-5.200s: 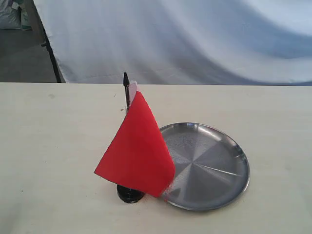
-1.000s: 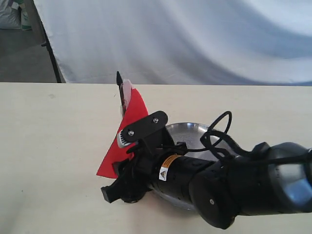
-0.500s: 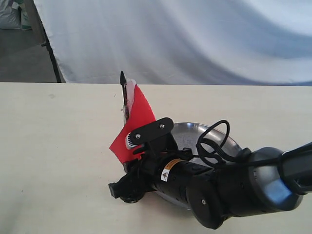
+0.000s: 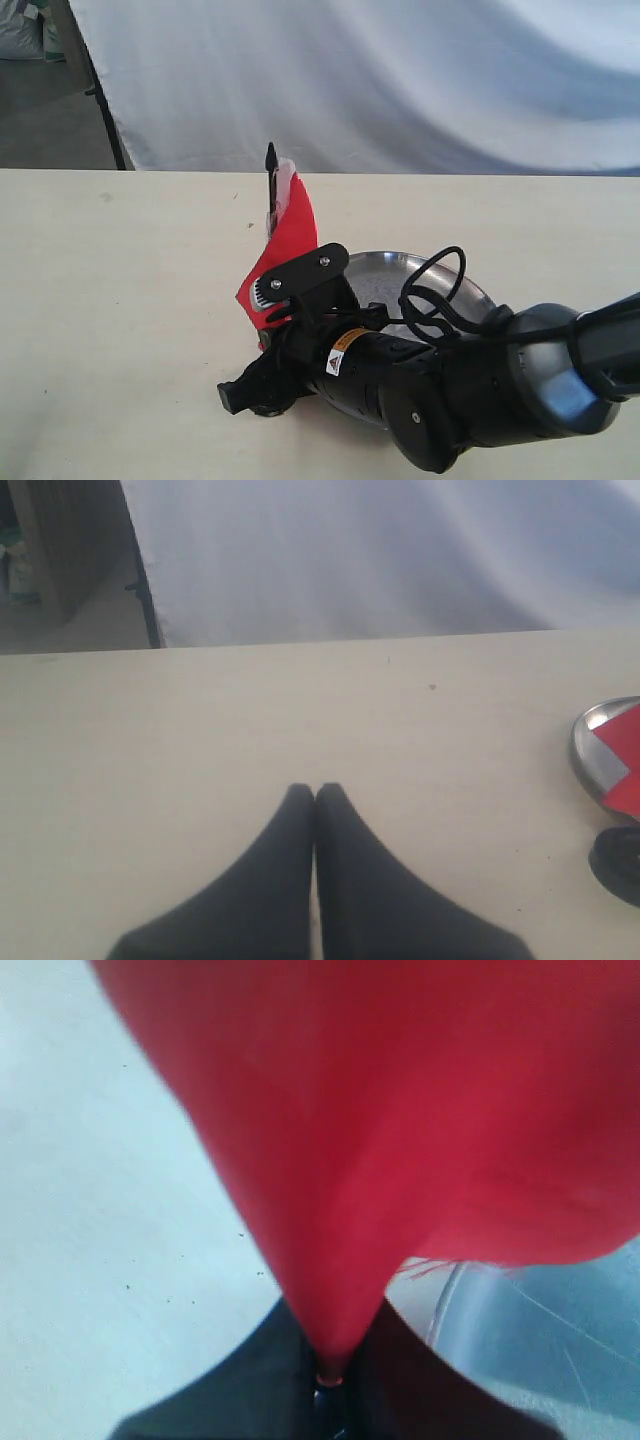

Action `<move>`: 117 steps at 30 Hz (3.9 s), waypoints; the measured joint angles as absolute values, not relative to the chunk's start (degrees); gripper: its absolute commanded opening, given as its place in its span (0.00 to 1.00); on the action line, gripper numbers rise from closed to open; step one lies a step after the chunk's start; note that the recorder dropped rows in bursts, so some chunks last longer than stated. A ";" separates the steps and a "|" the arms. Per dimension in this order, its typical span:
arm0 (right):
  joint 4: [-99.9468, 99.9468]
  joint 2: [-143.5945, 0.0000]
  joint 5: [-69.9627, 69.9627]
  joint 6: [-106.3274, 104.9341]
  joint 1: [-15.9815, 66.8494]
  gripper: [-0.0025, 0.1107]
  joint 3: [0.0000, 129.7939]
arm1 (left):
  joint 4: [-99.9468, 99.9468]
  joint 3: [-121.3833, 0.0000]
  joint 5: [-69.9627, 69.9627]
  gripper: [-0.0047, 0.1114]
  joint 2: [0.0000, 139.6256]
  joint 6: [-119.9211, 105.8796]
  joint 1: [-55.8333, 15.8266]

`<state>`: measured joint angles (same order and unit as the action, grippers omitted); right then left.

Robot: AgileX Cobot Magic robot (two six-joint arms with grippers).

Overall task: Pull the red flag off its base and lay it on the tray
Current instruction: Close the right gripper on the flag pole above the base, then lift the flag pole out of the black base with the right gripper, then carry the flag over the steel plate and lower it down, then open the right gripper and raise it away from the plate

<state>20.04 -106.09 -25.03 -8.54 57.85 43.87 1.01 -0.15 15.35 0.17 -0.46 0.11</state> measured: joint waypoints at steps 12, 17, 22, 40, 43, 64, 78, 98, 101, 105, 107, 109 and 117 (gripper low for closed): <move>20.32 -106.73 -28.16 -6.81 57.93 0.02 43.76 | 1.01 -0.15 15.35 0.04 0.17 -0.46 0.11; 21.84 -106.71 -33.40 -5.83 57.85 0.02 43.76 | 1.01 -0.15 15.35 0.04 0.17 -0.46 0.11; 23.24 -106.71 -37.10 -5.48 57.62 0.02 43.89 | 1.01 -0.15 15.35 0.04 0.17 -0.46 0.11; 39.16 -106.71 -24.30 -5.36 49.15 0.02 43.89 | 1.01 -0.15 15.35 0.04 0.17 -0.46 0.11; 37.19 -106.60 -20.14 -5.36 47.01 0.02 43.89 | 1.01 -0.15 15.35 0.04 0.17 -0.46 0.11; 36.18 -106.19 -3.11 -16.31 42.32 0.02 44.12 | 1.01 -0.15 15.35 0.04 0.17 -0.46 0.11; 36.18 -106.29 -1.48 -18.87 42.32 0.56 44.01 | 1.01 -0.15 15.35 0.04 0.17 -0.46 0.11; 36.18 -91.93 7.30 -20.50 42.32 0.53 43.91 | 1.01 -0.15 15.35 0.04 0.17 -0.46 0.11; 36.18 -85.64 8.56 -20.50 42.32 0.41 43.91 | 1.01 -0.15 15.35 0.04 0.17 -0.46 0.11; 36.18 -77.32 10.88 -21.51 42.32 0.12 43.91 | 1.01 -0.15 15.35 0.04 0.17 -0.46 0.11; 36.18 -73.34 12.07 -22.44 42.32 0.02 43.91 | 1.01 -0.15 15.35 0.04 0.17 -0.46 0.11; 36.18 -70.05 13.61 -22.96 42.32 0.02 43.91 | 1.01 -0.15 15.35 0.04 0.17 -0.46 0.11; 34.57 -59.29 19.07 -24.86 42.32 0.02 43.51 | 1.01 -0.15 15.35 0.04 0.17 -0.46 0.11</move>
<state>34.57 -59.29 19.07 -24.86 42.32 43.51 1.01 -0.15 15.35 0.17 -0.46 0.11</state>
